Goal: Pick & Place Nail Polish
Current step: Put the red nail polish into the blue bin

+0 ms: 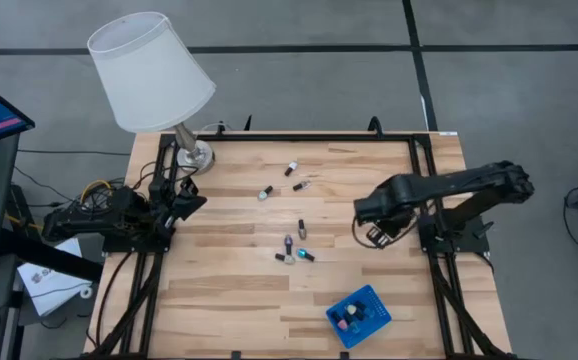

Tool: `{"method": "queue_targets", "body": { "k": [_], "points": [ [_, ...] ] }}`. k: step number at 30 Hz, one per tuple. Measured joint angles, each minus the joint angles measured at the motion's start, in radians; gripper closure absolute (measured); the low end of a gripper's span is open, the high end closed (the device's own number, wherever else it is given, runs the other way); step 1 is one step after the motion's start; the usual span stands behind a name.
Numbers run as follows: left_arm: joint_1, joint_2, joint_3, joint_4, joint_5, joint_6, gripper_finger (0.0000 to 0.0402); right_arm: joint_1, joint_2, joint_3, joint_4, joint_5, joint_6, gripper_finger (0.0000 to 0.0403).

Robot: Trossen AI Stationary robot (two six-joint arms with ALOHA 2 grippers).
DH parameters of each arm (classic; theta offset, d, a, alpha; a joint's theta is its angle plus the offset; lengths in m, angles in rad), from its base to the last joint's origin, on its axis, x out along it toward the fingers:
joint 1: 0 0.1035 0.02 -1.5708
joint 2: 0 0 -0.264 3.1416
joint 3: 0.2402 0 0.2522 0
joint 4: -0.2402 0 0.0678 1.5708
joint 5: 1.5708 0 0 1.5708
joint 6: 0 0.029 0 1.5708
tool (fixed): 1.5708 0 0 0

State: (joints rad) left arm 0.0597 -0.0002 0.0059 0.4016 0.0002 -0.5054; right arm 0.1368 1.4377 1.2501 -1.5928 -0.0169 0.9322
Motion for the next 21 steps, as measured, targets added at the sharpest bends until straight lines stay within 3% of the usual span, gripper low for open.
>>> {"method": "queue_targets", "body": {
  "k": [4,12,21],
  "points": [
    [0.0,0.0,0.0,0.001,0.0,0.0,0.0401,0.022,0.079,-0.015,0.008,-0.148,0.055,0.0291],
    [0.0,0.0,0.0,-0.001,0.0,0.0,0.0401,0.119,0.26,-0.028,0.023,-0.328,0.029,0.0291],
    [0.0,0.0,0.0,0.0,0.0,0.0,0.0401,0.213,0.261,-0.022,0.021,-0.379,0.093,0.029]
  ]
}}
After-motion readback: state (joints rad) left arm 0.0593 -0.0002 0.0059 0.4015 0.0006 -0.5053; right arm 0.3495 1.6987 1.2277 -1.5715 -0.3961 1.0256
